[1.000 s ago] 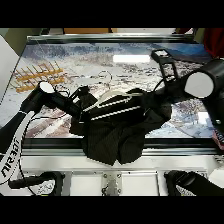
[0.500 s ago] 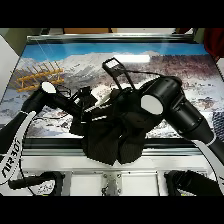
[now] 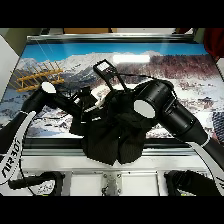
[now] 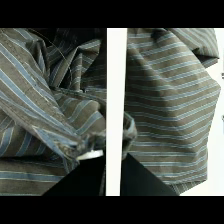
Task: Fold the clothes and pants, and hang the long-sleeved shirts on hangers.
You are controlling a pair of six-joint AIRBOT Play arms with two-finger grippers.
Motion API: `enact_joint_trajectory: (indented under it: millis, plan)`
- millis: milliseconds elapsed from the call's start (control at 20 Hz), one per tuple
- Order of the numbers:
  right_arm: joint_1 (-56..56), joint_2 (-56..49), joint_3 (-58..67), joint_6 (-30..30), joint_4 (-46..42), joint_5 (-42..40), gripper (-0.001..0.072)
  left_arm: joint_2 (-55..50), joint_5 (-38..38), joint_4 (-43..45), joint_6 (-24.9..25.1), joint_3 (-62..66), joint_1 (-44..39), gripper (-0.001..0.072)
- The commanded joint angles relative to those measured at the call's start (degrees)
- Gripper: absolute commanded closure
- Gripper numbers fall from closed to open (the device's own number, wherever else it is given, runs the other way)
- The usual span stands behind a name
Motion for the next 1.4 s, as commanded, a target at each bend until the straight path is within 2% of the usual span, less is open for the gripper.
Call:
enact_joint_trajectory:
  millis: [0, 50, 100, 250, 350, 500, 600, 650, 700, 900, 950, 1050, 1200, 1350]
  plan:
    - [0.1, 0.0, 0.0, 0.0, 0.3, -0.1, 0.0623, 0.0, 0.0, 0.0, 0.0, 0.1, 0.0, 0.0697]
    - [0.1, 0.0, 0.1, 0.0, 1.0, 0.3, 0.0275, 0.0, 0.0, 0.0, 0.0, 0.1, 0.0, 0.0697]
    - [0.1, 0.0, 0.1, 0.0, 1.7, 0.3, 0.0089, 0.0, 0.0, 0.0, 0.0, 0.1, 0.0, 0.0697]
    - [-0.6, 1.2, 0.2, -0.3, 4.2, 2.2, 0.0081, 0.0, 0.0, 0.0, 0.0, 0.1, 0.0, 0.0697]
    - [-3.3, 2.2, 1.6, -3.3, 8.0, 7.7, 0.0074, 0.0, 0.0, 0.2, 0.0, 0.1, 0.0, 0.0697]
    - [-9.9, 3.8, 4.0, -14.4, 17.6, 15.2, 0.0074, 0.0, 0.0, 0.3, 0.0, 0.1, 0.0, 0.0697]
    - [-16.2, 5.2, 4.3, -22.2, 23.4, 17.3, 0.0074, 0.0, 0.0, 0.3, 0.0, 0.1, 0.0, 0.0696]
    - [-19.1, 5.7, 4.3, -24.1, 24.9, 17.8, 0.0074, 0.0, 0.0, 0.3, 0.0, 0.1, 0.0, 0.0696]
    - [-21.9, 6.1, 4.3, -25.4, 25.4, 17.8, 0.0074, 0.0, 0.0, 0.3, 0.0, 0.1, 0.0, 0.0697]
    - [-28.1, 6.4, 4.3, -24.6, 25.7, 18.3, 0.0075, 0.0, 0.0, 0.3, 0.0, 0.1, 0.0, 0.0696]
    - [-29.0, 6.4, 4.3, -28.7, 25.7, 18.4, 0.0075, 0.0, 0.0, 0.3, 0.0, 0.0, 0.0, 0.0696]
    - [-32.5, 6.4, 4.2, -40.6, 29.1, 18.9, 0.0075, 0.0, 0.0, 0.3, -0.1, 0.1, 0.0, 0.0696]
    - [-45.2, 6.4, 1.6, -55.5, 41.5, 23.4, 0.0075, 0.0, 0.0, 0.3, -0.1, 0.1, 0.0, 0.0696]
    - [-59.7, 6.4, -6.2, -68.9, 55.5, 26.9, 0.0075, 0.0, 0.0, 0.3, -0.1, 0.0, 0.0, 0.0696]
